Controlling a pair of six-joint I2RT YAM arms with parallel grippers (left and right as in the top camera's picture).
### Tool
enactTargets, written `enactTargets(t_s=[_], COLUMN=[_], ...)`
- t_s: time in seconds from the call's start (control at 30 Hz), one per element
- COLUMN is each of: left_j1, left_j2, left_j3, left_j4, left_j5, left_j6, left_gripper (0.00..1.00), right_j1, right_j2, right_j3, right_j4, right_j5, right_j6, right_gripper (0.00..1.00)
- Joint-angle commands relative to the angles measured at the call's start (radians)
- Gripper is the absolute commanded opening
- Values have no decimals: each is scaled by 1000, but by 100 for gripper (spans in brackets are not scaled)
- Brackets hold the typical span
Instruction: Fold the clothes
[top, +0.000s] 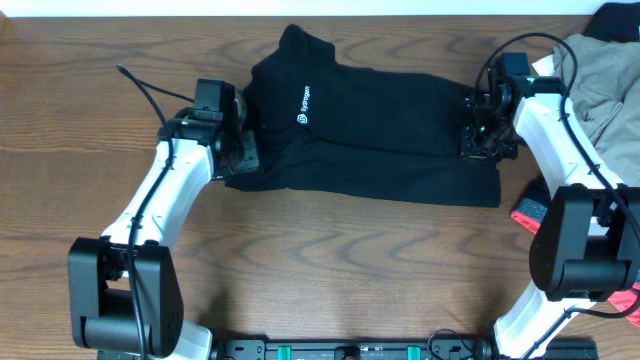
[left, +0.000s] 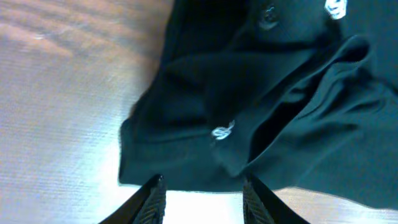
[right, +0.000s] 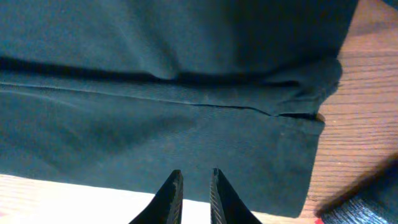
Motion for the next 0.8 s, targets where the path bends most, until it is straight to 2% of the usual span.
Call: enactTargets(t_s=[0.0, 0.53, 0.63, 0.77], left_j1=[-19, -25, -24, -24], left_j2=[28, 174, 174, 174], left_j3=[-21, -21, -21, -21], left_j4=[53, 153, 153, 153], left_j5=[-15, 146, 146, 146], left_j6=[4, -30, -30, -30], left_gripper=[41, 40, 29, 23], right_j1=[10, 9, 8, 9], right_j2=[-16, -16, -16, -15], right_j3=[-24, -86, -89, -122], right_j4=[2, 42, 55, 105], right_j5=[0, 0, 0, 0], right_j6=[-16, -16, -16, -16], right_gripper=[14, 11, 7, 1])
